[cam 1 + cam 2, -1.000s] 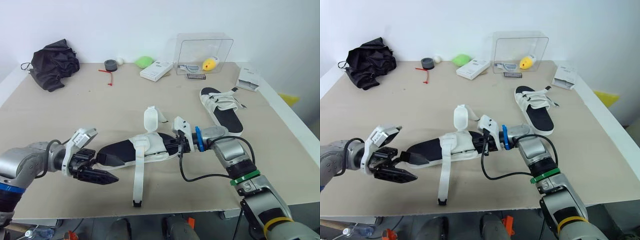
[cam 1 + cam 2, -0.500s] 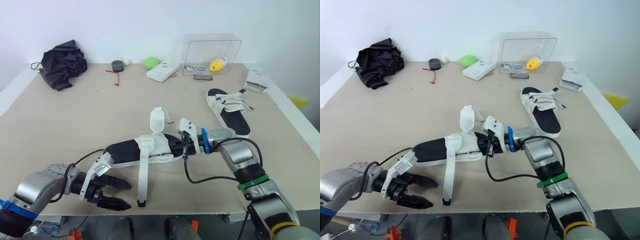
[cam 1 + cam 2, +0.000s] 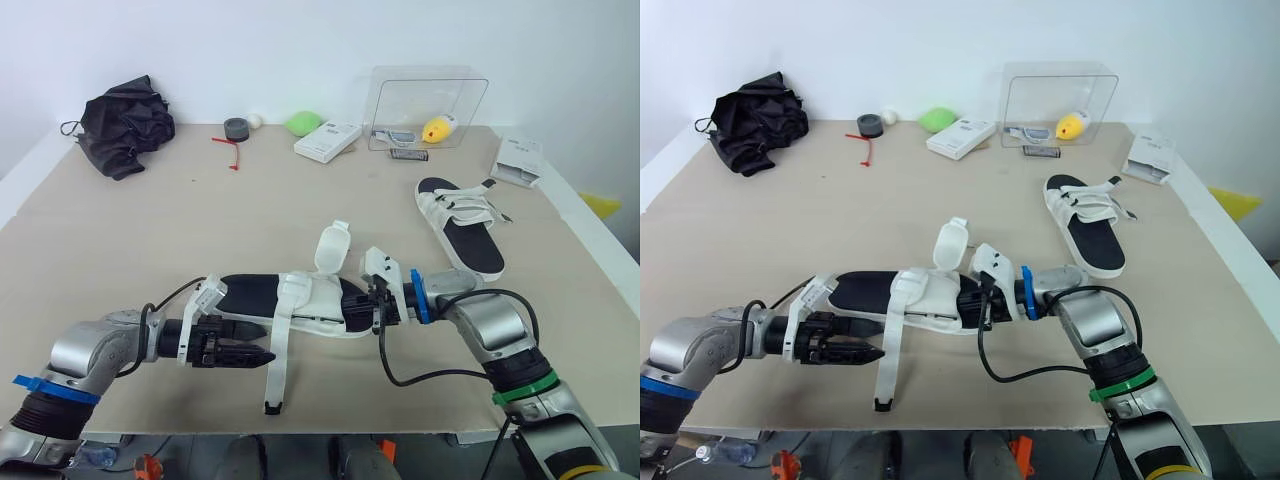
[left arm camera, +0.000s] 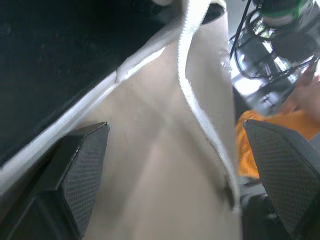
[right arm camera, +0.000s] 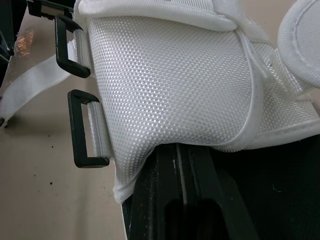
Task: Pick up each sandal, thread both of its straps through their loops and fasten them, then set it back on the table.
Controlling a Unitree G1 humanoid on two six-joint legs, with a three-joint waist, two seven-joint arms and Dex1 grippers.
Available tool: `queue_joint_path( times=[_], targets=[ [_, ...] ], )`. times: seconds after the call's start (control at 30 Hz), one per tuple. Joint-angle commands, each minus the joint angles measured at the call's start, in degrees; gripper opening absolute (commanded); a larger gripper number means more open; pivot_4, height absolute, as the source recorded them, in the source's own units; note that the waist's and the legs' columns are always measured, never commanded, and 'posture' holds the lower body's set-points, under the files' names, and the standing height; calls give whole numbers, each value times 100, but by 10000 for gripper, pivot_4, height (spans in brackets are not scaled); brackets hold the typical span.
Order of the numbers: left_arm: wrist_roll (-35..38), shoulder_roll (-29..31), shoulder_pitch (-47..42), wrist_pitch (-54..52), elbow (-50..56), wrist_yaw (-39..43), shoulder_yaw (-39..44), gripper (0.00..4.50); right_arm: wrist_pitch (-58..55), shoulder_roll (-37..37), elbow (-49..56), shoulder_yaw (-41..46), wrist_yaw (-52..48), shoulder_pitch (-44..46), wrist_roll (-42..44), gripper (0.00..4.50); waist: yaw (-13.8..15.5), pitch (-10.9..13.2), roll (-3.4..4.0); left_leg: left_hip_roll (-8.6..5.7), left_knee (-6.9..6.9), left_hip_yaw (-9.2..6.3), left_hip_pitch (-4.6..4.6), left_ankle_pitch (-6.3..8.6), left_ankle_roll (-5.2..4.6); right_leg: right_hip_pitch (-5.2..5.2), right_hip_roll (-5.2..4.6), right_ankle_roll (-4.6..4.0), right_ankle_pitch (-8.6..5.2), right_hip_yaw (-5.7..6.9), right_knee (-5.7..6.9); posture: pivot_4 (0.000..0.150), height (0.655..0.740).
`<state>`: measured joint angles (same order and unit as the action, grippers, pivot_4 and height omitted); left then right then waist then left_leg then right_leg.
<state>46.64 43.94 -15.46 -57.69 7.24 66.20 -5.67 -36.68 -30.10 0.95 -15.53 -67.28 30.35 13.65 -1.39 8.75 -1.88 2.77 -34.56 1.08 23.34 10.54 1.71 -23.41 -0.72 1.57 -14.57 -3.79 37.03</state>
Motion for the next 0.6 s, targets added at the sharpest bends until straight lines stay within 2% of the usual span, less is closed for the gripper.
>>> queue_joint_path(
  times=[0.03,0.2,0.37,0.4,0.43,0.5,0.53,0.57,0.6],
  targets=[
    [454,78,268,-817,622,-197,-70,44512,-217,-60,-176,-211,101,-155,-75,0,-24,0,0,0,0,1,0,10,-9,2,2,13,-1,-5,1,1500,7400],
    [881,174,612,-1319,1235,-375,36,44512,-197,-41,-245,-245,163,-120,-53,0,-51,-1,-4,6,-1,-3,-2,37,-9,6,15,29,-13,-13,4,1500,7400],
    [937,33,760,-1473,1407,-801,138,44512,-176,1,-298,-253,193,-58,-34,0,-51,0,-5,12,-7,-10,-4,38,-9,7,25,20,-12,-10,7,1500,7400],
    [948,12,772,-1474,1413,-864,175,40598,-169,6,-307,-256,196,-50,-33,0,-51,0,-5,13,-9,-10,-4,38,-9,7,26,18,-11,-10,7,1500,7400],
    [941,-20,776,-1459,1395,-930,206,39193,-157,16,-327,-262,202,-36,-36,0,-51,0,-5,15,-12,-8,-5,38,-9,8,27,14,-10,-12,7,1500,7400],
    [983,-86,761,-1467,1369,-1020,267,29582,-139,31,-359,-280,206,-11,-38,0,-54,0,-5,16,-21,-4,-6,38,-9,10,27,-7,-18,-14,7,1500,7400],
    [1016,-114,745,-1484,1359,-1049,291,26679,-133,38,-368,-286,207,-3,-38,0,-55,0,-5,16,-22,-2,-6,38,-9,10,27,-8,-18,-16,7,1500,7400],
    [1059,-123,735,-1506,1364,-1050,306,22271,-127,41,-370,-291,206,0,-39,0,-57,2,-9,16,-22,-1,-6,38,-9,10,27,-7,-17,-17,7,1500,7400],
    [1081,-129,719,-1510,1366,-1041,307,14770,-119,43,-387,-293,203,9,-42,0,-58,2,-9,20,-28,-1,-6,37,-9,10,32,-11,-14,-16,8,1500,7400]
  ],
)
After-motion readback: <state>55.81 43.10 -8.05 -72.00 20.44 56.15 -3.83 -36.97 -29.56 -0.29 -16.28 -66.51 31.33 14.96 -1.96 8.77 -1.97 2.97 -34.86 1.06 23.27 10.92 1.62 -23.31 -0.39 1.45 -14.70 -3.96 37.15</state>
